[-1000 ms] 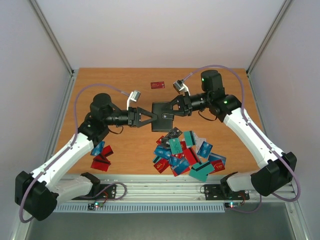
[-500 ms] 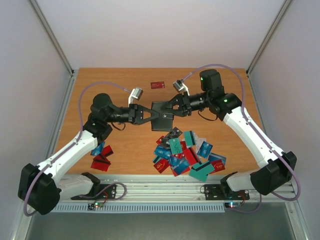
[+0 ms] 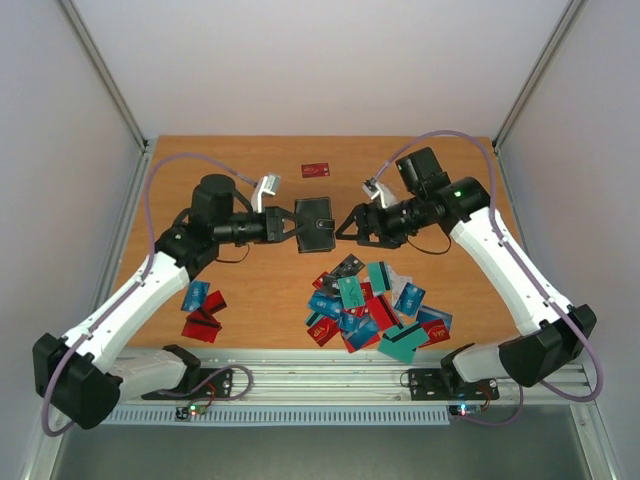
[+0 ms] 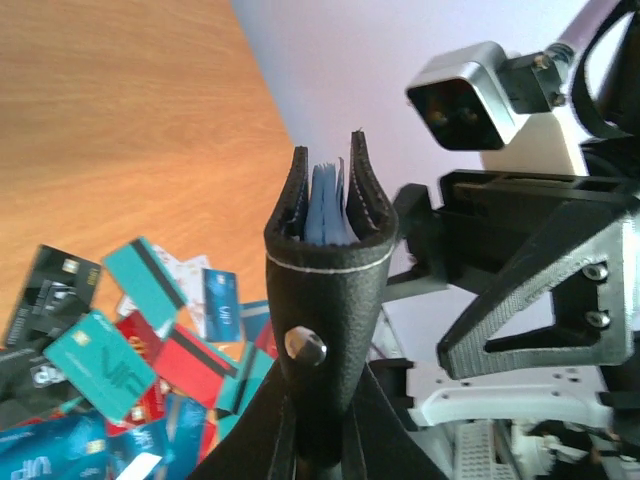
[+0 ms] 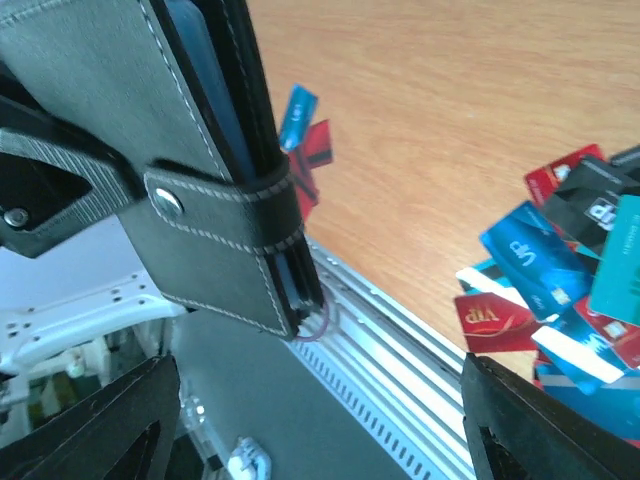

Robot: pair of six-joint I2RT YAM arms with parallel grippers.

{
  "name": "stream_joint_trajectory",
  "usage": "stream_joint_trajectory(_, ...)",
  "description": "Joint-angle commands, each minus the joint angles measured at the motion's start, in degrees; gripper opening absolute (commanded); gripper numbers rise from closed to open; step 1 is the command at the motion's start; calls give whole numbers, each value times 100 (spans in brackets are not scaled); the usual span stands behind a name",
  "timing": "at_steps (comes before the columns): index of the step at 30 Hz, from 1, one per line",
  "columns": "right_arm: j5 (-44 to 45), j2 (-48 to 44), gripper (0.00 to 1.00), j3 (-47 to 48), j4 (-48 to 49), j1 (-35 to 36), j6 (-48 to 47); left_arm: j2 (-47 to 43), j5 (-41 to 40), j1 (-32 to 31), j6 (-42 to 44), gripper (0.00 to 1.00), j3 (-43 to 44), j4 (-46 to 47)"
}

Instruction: Put the credit cards into the card holder

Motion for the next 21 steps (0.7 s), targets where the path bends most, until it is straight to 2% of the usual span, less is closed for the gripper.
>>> stream_joint_trajectory(1, 646, -274, 76, -110, -260, 46, 195, 240, -562, -82, 955, 0, 367, -817)
stream_joint_trajectory(4, 672, -369, 73, -165, -8, 121, 635, 453, -803, -247, 1109, 0, 553, -997)
stream_joint_trajectory(10, 1260, -404, 66, 96, 91, 483, 1076, 857, -1405, -730, 1478, 0, 1260, -1729)
stream_joint_trajectory(15, 2009, -308, 52, 121, -170, 638, 1488, 918, -1655, -1104, 1490, 0, 1383, -1736)
stream_joint_trajectory(21, 2193, -100, 47, 207, -157, 740, 1581, 1026, -1807, -1460, 1480, 0, 1549, -1883)
